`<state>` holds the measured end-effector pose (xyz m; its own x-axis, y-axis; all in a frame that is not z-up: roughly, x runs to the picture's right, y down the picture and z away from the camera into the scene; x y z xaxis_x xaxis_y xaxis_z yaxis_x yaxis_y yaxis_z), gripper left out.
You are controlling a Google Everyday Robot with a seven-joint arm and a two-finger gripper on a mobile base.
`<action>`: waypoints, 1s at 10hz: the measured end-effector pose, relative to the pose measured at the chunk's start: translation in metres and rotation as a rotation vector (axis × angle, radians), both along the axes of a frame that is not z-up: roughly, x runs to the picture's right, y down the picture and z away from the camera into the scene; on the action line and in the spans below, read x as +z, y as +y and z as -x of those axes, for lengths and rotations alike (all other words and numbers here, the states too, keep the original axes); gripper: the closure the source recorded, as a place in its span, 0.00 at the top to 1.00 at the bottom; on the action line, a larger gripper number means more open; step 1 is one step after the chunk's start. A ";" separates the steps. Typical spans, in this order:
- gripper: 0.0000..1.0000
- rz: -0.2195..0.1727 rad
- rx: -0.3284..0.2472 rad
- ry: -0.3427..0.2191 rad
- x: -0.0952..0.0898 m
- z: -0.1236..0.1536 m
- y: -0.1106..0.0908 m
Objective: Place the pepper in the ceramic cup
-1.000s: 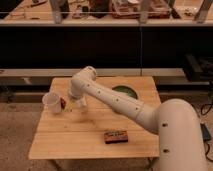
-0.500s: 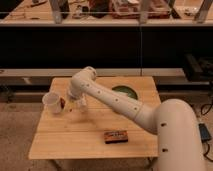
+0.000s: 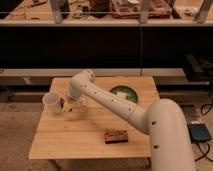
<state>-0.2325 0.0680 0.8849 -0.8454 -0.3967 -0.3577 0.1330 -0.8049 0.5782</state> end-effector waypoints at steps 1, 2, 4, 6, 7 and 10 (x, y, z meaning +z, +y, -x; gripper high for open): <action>0.80 0.010 0.005 -0.008 0.008 0.005 0.004; 0.80 0.015 0.009 -0.016 0.012 0.010 0.006; 0.80 0.019 0.010 -0.035 0.023 0.024 0.013; 0.80 0.008 -0.007 -0.035 0.033 0.030 0.018; 0.80 0.001 -0.016 -0.034 0.039 0.032 0.020; 0.80 -0.009 -0.039 -0.010 0.056 0.030 0.026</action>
<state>-0.2620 0.0936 0.9405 -0.8565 -0.3602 -0.3696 0.0958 -0.8147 0.5719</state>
